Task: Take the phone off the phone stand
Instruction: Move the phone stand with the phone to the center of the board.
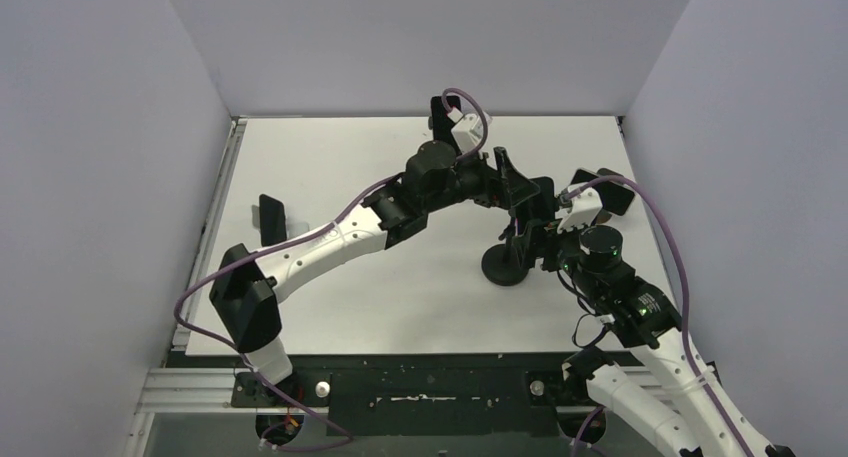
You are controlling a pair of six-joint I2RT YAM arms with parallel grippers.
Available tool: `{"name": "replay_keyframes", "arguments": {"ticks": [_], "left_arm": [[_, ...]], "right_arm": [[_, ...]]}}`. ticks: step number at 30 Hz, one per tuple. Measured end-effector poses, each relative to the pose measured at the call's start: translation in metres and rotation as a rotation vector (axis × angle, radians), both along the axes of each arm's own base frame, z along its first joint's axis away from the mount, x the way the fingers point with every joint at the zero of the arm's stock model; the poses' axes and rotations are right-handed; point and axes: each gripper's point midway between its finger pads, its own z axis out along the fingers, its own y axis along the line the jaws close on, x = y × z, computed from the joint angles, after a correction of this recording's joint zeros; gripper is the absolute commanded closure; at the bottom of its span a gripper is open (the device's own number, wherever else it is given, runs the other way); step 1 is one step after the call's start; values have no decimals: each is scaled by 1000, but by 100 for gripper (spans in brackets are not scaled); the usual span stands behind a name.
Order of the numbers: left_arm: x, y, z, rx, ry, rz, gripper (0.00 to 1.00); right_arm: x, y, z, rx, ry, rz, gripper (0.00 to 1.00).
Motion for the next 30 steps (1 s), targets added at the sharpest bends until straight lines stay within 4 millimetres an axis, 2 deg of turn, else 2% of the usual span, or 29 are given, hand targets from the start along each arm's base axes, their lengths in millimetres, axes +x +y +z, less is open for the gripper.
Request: {"name": "replay_keyframes", "arguments": {"ticks": [10, 15, 20, 21, 22, 25, 30], "left_arm": [[0, -9, -26, 64, 31, -11, 58], [-2, -11, -28, 62, 35, -25, 72], [-5, -14, -23, 45, 27, -47, 89], [-5, -14, -22, 42, 26, -52, 93], [-7, -14, -22, 40, 27, -59, 98], [-8, -15, -22, 39, 28, -69, 100], [-10, -15, -23, 49, 24, -74, 100]], "right_arm": [[-1, 0, 1, 2, -3, 0, 40], [-1, 0, 1, 2, -3, 0, 40], [-1, 0, 1, 4, -2, -2, 39], [-1, 0, 1, 5, -1, -2, 35], [-1, 0, 0, 6, 2, -3, 26], [-2, 0, -1, 6, 6, -1, 2], [-4, 5, 6, 15, 13, 29, 0]]}}
